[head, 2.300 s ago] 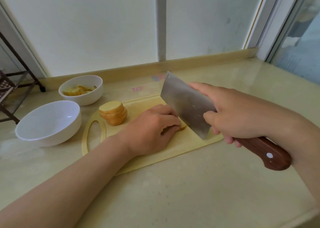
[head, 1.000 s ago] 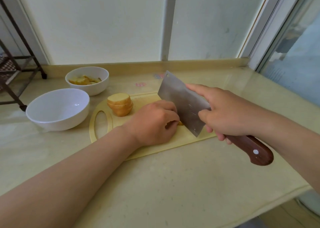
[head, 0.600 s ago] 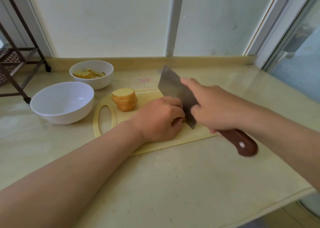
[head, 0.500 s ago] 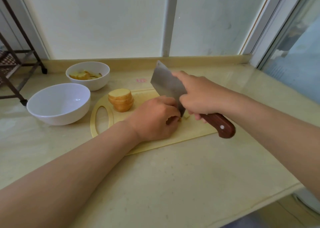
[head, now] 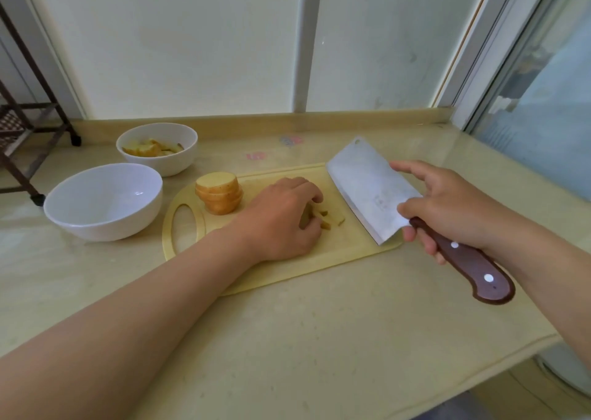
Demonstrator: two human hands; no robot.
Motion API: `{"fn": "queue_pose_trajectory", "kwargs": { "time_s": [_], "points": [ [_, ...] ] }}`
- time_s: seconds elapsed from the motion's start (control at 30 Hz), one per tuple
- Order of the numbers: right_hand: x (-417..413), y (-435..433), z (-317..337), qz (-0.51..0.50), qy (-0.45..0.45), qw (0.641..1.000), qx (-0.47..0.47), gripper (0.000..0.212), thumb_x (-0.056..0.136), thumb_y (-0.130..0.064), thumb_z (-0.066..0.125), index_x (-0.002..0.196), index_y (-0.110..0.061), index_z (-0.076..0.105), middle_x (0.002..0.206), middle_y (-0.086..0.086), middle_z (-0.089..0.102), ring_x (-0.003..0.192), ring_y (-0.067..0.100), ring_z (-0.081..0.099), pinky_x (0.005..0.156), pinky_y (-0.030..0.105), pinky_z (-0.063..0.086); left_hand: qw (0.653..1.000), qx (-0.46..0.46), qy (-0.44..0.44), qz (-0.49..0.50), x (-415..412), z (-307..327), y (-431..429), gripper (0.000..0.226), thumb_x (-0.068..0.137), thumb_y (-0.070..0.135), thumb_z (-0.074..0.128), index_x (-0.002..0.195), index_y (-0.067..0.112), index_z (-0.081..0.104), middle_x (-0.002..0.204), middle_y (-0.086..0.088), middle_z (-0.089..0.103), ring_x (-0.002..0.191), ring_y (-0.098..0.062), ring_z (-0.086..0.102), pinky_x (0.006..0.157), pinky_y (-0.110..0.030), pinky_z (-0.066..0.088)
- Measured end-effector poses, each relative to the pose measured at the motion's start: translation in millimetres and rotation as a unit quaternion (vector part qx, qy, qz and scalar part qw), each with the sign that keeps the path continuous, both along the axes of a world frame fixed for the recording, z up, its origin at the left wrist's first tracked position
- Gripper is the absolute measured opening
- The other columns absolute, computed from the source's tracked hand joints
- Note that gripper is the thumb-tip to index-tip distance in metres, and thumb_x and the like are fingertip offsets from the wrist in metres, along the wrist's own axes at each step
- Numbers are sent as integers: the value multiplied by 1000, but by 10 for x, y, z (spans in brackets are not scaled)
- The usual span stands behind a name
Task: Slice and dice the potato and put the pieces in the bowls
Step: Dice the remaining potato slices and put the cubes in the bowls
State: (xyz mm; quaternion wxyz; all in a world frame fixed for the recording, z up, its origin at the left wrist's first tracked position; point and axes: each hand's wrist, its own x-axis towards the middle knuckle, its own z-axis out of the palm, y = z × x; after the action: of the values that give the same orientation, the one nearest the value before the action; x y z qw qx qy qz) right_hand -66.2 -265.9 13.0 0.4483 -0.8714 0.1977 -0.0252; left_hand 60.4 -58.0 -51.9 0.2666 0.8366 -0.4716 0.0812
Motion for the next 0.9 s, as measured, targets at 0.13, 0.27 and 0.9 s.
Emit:
{"fn": "queue_pose_trajectory", "kwargs": {
  "time_s": [0.13,0.27,0.9],
  "points": [
    [-104,-55,-103,-8,12,999,35,73,98,3,51,152,-45,40,65,18,67,38,22,51,39,30,47,1000,11,4,-3,-21,13,5,42,88,26,59,128,14,59,111,0,66,109,-20,55,95,-30,43],
    [-196,-44,-119,-10,13,998,55,74,98,4,50,152,-45,39,65,18,65,38,22,50,38,30,46,999,-10,-3,-41,-22,21,39,36,80,23,60,112,11,71,97,-2,72,91,-22,64,85,-31,50],
    [-300,130,11,-16,-6,1000,-3,80,98,0,47,154,-54,31,63,14,69,41,24,56,41,33,50,997,45,25,-53,-56,146,-51,21,91,13,59,104,8,74,115,-1,70,112,-15,58,96,-18,38]
  ]
}}
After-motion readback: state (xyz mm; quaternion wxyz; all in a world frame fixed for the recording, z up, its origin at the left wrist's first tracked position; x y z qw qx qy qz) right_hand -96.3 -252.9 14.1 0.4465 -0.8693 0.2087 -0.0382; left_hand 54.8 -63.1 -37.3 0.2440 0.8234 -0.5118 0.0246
